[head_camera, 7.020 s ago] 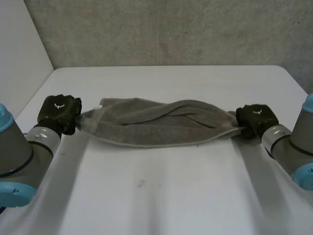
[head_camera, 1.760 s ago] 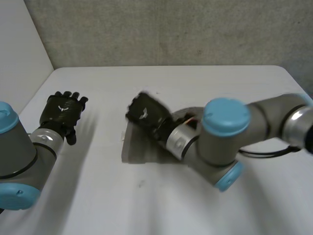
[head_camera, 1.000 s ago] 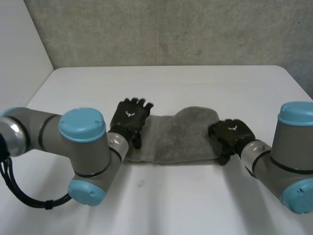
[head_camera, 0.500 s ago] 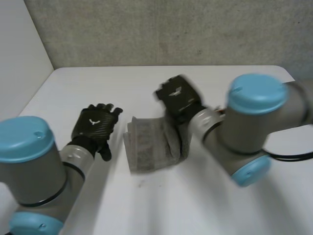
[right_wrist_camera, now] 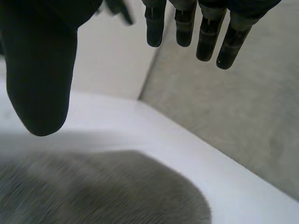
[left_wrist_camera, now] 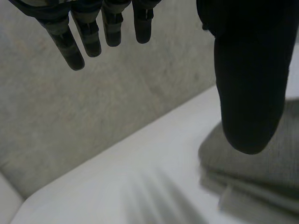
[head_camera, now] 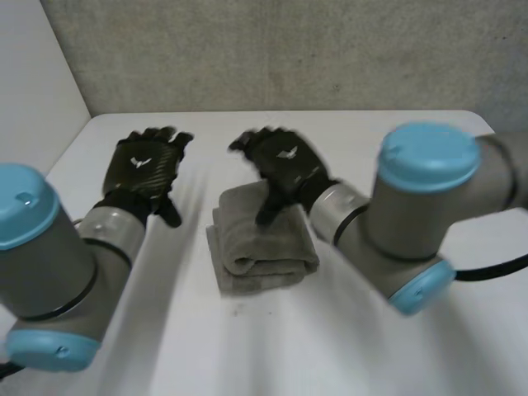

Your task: Fold the towel.

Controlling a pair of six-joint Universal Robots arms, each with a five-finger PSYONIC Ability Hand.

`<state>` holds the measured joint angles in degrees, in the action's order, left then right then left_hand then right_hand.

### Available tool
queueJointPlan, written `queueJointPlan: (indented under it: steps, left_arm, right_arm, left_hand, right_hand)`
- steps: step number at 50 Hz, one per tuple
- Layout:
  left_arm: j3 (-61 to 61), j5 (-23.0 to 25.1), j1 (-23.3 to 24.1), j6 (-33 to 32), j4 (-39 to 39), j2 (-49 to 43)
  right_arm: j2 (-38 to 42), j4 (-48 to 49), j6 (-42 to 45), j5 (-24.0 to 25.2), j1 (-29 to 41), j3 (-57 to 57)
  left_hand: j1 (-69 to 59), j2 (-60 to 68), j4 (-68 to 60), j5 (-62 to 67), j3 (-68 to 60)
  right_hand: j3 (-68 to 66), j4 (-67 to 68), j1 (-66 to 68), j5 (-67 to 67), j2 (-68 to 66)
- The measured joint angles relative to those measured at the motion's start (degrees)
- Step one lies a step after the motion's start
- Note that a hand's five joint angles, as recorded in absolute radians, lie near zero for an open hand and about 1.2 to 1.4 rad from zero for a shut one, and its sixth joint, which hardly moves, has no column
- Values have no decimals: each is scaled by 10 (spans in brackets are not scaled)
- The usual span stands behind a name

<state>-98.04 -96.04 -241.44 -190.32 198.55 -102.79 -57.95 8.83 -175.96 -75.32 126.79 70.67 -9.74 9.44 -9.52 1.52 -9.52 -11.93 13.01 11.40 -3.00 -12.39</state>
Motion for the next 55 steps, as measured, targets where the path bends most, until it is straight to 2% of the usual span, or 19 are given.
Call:
queueJointPlan:
  steps: [4, 7, 11, 20, 26, 33, 42, 51, 55]
  left_arm:
    - [56, 0, 33, 37, 2, -48]
    - [83, 0, 48, 49, 1, -76]
    - [144, -1, 73, 62, -11, -155]
    - [212, -3, 78, 62, -75, -258]
    - [211, -5, 67, 61, -111, -277]
    - [171, -2, 40, 57, -129, -253]
    - [163, -4, 37, 56, -127, -180]
    - [189, -4, 26, 57, -144, -47]
    - [214, -3, 5, 59, -188, 6]
  right_arm:
    - [8, -35, -60, 5, -39, -15]
    - [20, -52, -51, 3, -48, -21]
    - [57, -87, 15, -18, -60, -36]
    - [102, -100, 63, -52, -56, -58]
    - [124, -116, 72, -54, -54, -73]
    - [139, -136, 99, -57, -54, -87]
    - [79, -138, 106, -82, -57, -90]
    - [-64, -137, 106, -172, -91, -85]
    - [-120, -142, 107, -202, -114, -80]
  left_hand:
    - [0, 1, -1, 0, -1]
    - [-2, 2, -2, 0, -1]
    - [-6, 9, -7, 0, -8]
    - [-7, 10, -10, 0, -9]
    - [-5, 9, -9, 0, -8]
    - [-5, 9, -8, 0, -8]
    - [-5, 9, -8, 0, -8]
    - [-5, 8, -8, 0, -8]
    - [-5, 8, -8, 0, -8]
  right_hand:
    - [0, 0, 0, 0, 0]
    - [0, 0, 0, 0, 0]
    - [0, 0, 0, 0, 0]
    - [0, 0, 0, 0, 0]
    - [0, 0, 0, 0, 0]
    - [0, 0, 0, 3, 0]
    - [0, 0, 0, 3, 0]
    - [0, 0, 0, 3, 0]
    - [0, 0, 0, 3, 0]
